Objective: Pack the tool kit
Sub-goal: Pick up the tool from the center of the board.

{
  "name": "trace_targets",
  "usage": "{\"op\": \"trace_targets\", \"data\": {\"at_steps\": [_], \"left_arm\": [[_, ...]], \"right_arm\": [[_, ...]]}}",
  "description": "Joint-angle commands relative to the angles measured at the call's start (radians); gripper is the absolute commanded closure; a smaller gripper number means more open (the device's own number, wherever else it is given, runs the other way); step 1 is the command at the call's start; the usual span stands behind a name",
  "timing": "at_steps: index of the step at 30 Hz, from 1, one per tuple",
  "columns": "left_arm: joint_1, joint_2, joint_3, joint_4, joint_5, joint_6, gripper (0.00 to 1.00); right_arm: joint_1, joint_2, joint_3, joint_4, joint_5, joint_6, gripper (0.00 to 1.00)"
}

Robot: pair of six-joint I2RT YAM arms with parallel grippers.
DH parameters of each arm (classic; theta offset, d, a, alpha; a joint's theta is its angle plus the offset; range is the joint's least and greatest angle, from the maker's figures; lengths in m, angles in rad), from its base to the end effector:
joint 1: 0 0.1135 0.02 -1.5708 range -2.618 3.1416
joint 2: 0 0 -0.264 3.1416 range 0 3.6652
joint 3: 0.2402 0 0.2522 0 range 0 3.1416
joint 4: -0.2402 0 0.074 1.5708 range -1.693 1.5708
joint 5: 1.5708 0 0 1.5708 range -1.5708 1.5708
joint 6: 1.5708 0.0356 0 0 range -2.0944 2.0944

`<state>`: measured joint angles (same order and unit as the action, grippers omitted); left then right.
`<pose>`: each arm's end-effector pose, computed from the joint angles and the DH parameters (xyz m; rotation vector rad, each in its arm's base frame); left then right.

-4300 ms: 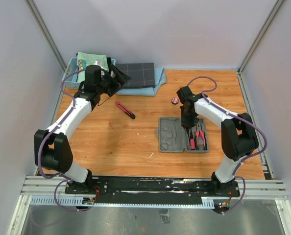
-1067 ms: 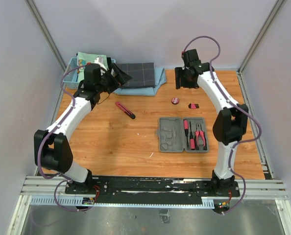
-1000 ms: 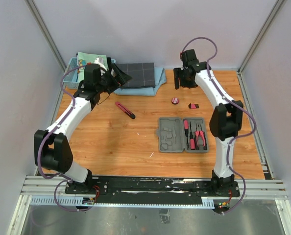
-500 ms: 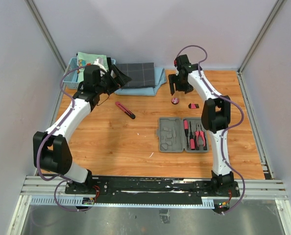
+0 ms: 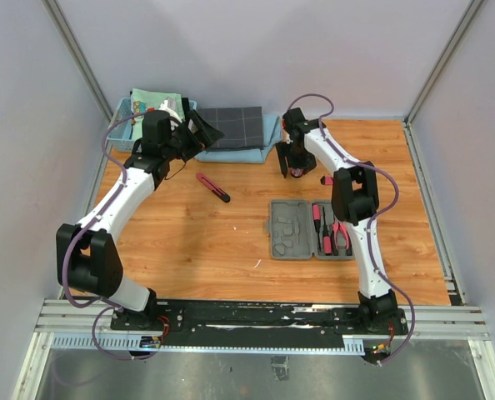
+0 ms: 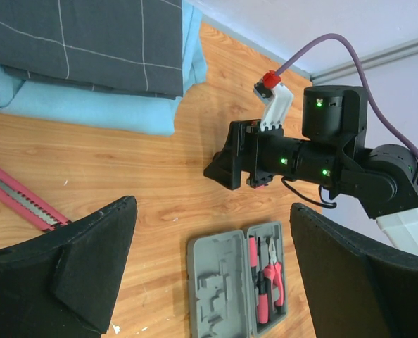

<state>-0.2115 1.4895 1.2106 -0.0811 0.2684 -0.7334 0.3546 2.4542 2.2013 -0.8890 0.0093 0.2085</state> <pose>0.3421 -0.0831 0.3287 -0.3376 1.9933 -0.8760 0.4895 0.1809 0.1781 -0.1960 2.7159 0.1526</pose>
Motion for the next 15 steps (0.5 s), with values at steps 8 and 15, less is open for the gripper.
{"op": "trace_targets", "data": {"at_steps": [8,15], "left_arm": [[0.006,-0.023,-0.007,0.015,0.014,0.000,0.07],[0.006,-0.023,-0.005,0.015,0.018,0.000,0.07]], "right_arm": [[0.006,0.052,0.053,-0.025,0.070,-0.003,0.30],[0.006,0.066,0.054,-0.025,0.065,0.006,0.57]]}}
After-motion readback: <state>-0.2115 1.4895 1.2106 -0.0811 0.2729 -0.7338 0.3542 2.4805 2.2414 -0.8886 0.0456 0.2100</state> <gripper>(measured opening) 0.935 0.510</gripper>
